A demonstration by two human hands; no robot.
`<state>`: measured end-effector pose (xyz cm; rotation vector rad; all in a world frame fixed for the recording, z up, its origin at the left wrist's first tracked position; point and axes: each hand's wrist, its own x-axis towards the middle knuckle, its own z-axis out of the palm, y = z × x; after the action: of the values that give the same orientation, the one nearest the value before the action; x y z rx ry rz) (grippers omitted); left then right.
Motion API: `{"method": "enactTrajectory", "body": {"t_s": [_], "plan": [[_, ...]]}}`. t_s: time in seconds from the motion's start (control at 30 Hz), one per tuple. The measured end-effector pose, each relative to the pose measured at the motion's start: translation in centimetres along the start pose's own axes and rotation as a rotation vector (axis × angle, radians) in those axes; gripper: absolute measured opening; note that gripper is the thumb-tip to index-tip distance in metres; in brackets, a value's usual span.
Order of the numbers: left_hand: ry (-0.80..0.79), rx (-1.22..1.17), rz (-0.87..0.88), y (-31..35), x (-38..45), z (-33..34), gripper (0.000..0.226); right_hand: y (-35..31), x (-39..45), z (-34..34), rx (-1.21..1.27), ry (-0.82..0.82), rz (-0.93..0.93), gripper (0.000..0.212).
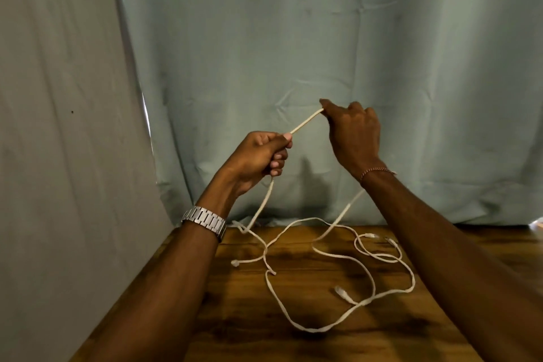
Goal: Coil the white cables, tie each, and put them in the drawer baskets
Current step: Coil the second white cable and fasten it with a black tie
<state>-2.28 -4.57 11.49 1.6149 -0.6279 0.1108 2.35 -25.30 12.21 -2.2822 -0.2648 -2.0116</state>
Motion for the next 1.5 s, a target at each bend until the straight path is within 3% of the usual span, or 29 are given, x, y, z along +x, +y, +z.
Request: {"method": "enactTrajectory", "body": {"t_s": [0.07,0.13,0.2,0.3,0.33,0.4,0.47,0.6,0.77,0.93,1.0,1.07,1.13,1.2,1.23,1.3,1.37,1.43,1.5], "plan": [[-0.053,-0.059,-0.029,-0.3,-0.2,0.3,0.026,1.2,0.9,0.1,0.053,-0.093,0.206,0.025],[-0.060,-0.021,-0.025,-0.6,-0.5,0.5,0.028,2.1,1.3,0.5,0.047,-0.347,0.326,0.032],[-0.024,0.039,-0.013,-0.9,-0.5,0.4,0.030,1.2,1.0,0.2,0.045,-0.502,0.262,0.047],[0.024,0.112,0.003,-1.0,-0.2,0.3,0.033,-1.9,-0.7,-0.9,0.230,-0.373,-0.062,0.084],[0.017,0.125,0.003,-1.0,-0.2,0.3,0.033,-2.8,-1.3,-1.2,0.289,-0.369,-0.185,0.080],[-0.010,0.144,-0.004,-0.9,-0.4,0.4,0.033,-3.6,-2.3,-1.2,0.363,-0.376,-0.345,0.047],[-0.042,0.143,-0.027,-0.9,-0.7,0.3,0.032,-3.0,-2.4,-0.5,0.350,-0.335,-0.334,0.033],[-0.106,0.052,-0.103,-1.2,-1.4,-0.7,0.032,0.9,-0.8,1.3,0.354,-0.182,-0.091,0.035],[-0.158,0.022,-0.118,-0.4,-1.2,-0.4,0.031,1.5,-0.2,3.5,0.287,-0.203,0.125,0.024],[-0.253,0.020,-0.176,-0.9,-2.1,-1.1,0.032,4.3,0.5,5.2,0.327,-0.209,0.607,0.023],[-0.235,-0.015,-0.166,-1.3,-2.4,-1.3,0.033,4.9,0.2,4.9,0.362,-0.280,0.672,0.026],[-0.197,-0.033,-0.145,-1.4,-2.4,-1.3,0.033,3.8,-0.3,4.1,0.376,-0.447,0.594,0.037],[-0.132,0.006,-0.116,-1.3,-2.1,-1.0,0.034,1.8,-1.1,2.6,0.307,-0.640,0.442,0.071],[-0.054,0.080,-0.099,-1.3,-1.8,-0.6,0.035,-0.3,-2.1,1.0,0.208,-0.650,0.286,0.102],[-0.020,0.113,-0.092,-1.3,-1.6,-0.5,0.036,-1.4,-2.6,0.2,0.203,-0.583,0.190,0.105],[0.023,0.144,-0.084,-1.3,-1.5,-0.3,0.036,-3.3,-3.4,-0.7,0.287,-0.422,-0.063,0.088],[0.029,0.124,-0.083,-1.3,-1.5,0.0,0.036,-4.1,-3.8,-0.7,0.356,-0.317,-0.274,0.050],[0.006,0.033,-0.090,-1.3,-1.7,0.2,0.036,-4.0,-3.9,-0.4,0.357,-0.267,-0.345,0.026],[-0.046,-0.106,-0.104,-1.2,-2.0,0.1,0.037,-3.2,-3.6,0.5,0.369,-0.196,-0.274,0.019]]}}
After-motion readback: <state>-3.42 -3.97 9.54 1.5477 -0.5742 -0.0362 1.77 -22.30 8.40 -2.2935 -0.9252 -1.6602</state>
